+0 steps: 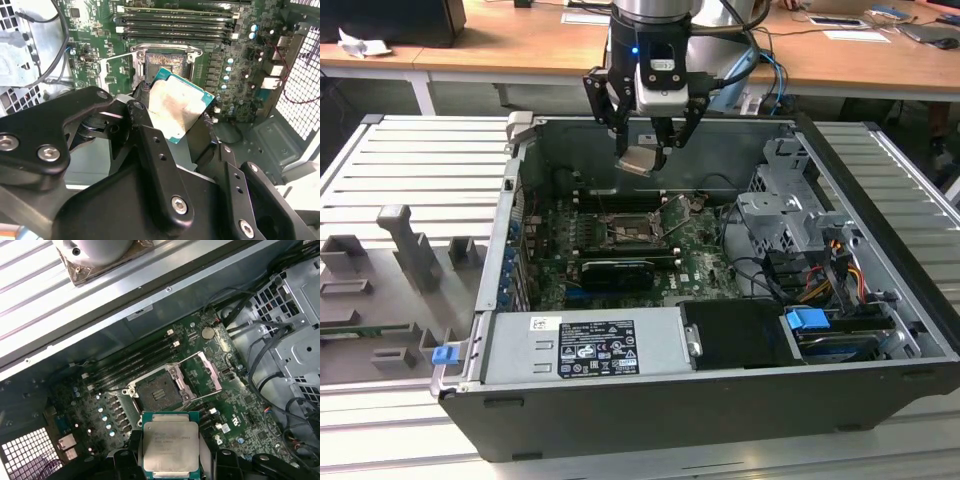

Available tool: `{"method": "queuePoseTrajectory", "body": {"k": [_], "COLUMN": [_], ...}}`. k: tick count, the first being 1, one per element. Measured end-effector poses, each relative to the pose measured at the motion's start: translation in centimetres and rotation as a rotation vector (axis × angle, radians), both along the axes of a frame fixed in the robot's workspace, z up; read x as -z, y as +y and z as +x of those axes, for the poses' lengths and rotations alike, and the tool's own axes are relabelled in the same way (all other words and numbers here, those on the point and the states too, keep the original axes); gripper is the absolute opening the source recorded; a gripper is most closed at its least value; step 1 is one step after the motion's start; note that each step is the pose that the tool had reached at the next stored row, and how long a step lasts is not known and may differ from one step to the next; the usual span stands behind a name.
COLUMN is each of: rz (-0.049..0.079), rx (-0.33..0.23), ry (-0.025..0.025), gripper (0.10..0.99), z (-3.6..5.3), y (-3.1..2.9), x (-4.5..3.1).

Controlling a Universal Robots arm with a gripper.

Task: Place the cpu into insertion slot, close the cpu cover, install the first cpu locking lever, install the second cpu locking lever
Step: 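Place the cpu into insertion slot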

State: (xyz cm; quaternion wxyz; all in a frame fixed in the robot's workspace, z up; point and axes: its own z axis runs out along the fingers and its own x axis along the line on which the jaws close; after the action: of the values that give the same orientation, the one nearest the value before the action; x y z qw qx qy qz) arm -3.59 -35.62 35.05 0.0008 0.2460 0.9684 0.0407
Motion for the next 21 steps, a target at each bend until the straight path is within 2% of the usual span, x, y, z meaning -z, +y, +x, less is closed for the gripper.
{"method": "queuePoseTrajectory", "body": {"k": [5,21], "rz": [0.0,0.0], "rx": [0.042,0.092], "ry": [0.0,0.0], "gripper": [0.537,0.537], "z": [0.0,0.0], "y": [0.0,0.0], "x": [0.09,0.25]}}
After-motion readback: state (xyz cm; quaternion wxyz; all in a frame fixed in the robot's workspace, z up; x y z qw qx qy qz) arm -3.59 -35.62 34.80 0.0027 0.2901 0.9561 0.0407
